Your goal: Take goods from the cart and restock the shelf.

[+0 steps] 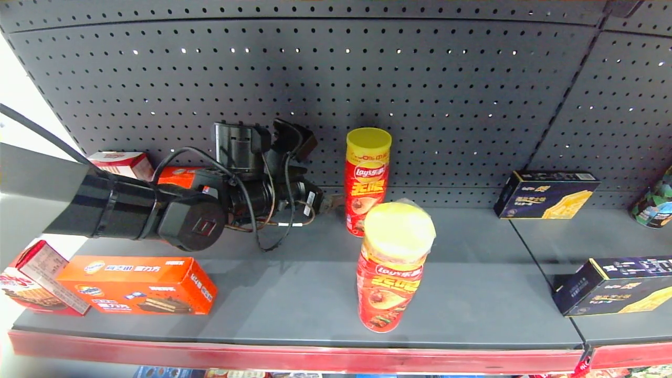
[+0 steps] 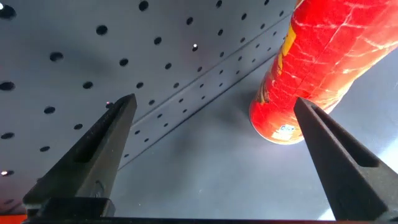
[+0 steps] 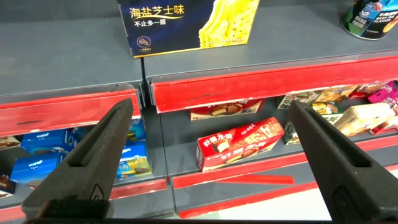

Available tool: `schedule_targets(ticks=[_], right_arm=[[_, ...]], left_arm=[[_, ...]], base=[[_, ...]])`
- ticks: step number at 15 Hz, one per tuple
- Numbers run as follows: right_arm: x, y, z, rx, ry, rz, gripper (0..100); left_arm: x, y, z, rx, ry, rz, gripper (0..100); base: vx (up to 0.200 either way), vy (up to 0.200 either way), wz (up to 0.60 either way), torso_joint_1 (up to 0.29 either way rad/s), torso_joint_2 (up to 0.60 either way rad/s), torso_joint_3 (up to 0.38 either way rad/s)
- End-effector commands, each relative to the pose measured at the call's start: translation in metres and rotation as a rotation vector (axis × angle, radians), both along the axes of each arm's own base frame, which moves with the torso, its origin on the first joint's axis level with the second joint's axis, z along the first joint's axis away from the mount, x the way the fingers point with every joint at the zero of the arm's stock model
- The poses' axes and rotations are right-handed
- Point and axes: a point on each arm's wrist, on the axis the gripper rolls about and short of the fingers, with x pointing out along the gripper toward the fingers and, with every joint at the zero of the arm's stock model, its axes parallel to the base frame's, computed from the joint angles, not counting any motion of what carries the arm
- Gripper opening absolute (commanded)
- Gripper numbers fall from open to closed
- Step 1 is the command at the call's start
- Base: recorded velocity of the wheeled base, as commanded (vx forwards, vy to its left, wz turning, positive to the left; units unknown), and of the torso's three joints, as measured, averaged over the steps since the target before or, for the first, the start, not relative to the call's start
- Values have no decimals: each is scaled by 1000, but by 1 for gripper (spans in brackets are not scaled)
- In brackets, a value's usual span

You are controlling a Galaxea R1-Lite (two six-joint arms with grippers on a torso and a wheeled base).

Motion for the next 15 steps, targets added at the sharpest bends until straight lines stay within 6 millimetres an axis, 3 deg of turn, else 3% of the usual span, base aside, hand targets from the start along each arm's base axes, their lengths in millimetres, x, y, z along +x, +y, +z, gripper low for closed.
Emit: schedule_targets(ticks=[1,15], right_arm=[[0,0,0,0,1,0,100],[0,0,0,-1,2,0,100]], left_arm=[[1,0,-1,0,3,0,100],[7,-6,-11,24,13,42,100]], base=[[0,0,0,0,0,0],[0,0,0,0,0,0]])
